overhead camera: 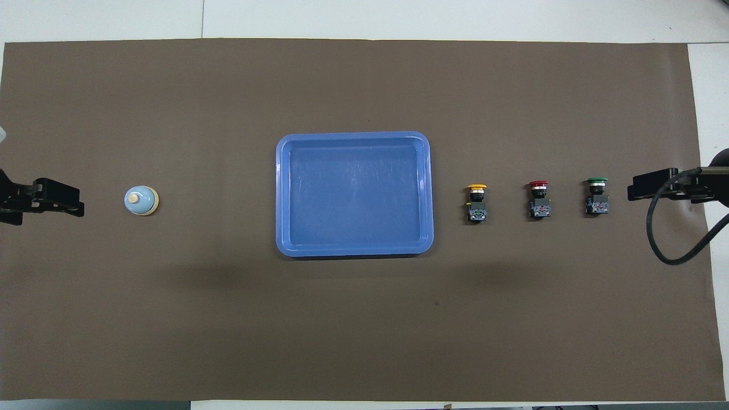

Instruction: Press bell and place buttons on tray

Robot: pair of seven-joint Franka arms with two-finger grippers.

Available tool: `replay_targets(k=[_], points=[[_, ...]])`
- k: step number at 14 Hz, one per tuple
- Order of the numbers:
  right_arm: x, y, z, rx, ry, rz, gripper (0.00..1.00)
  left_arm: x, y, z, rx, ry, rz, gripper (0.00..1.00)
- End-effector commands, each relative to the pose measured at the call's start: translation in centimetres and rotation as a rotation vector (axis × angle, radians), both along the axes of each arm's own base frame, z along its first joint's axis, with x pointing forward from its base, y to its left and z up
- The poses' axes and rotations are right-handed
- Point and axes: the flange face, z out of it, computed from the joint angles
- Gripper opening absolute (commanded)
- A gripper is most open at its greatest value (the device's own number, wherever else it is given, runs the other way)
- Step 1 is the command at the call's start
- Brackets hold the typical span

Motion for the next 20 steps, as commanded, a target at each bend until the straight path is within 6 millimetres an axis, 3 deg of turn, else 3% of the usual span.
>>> replay_targets(k=[1, 7, 10, 13, 20], points=[[-0.1, -0.1, 0.3, -0.007, 0.013, 0.005, 1.00, -1.6, -0.9, 1.3, -0.001, 0.017, -0.005, 1.00], [-0.1, -0.1, 0.3, -0.007, 0.013, 0.005, 1.00, -1.5, -1.2, 1.5, -0.007, 0.010, -0.008, 1.00], [-0.1, -0.1, 0.3, -0.007, 0.013, 0.005, 1.00, -0.5, -0.8, 1.0, -0.012, 0.002, 0.001, 1.00], [-0.1, -0.1, 0.3, -0.007, 0.013, 0.005, 1.00, 1.5, -1.9, 0.4, -0.014, 0.037, -0.020, 1.00], [-0.1, -0.1, 0.3, -0.007, 0.013, 0.005, 1.00, 1.5, -2.1, -0.6, -0.016, 0.094, -0.023, 1.00]])
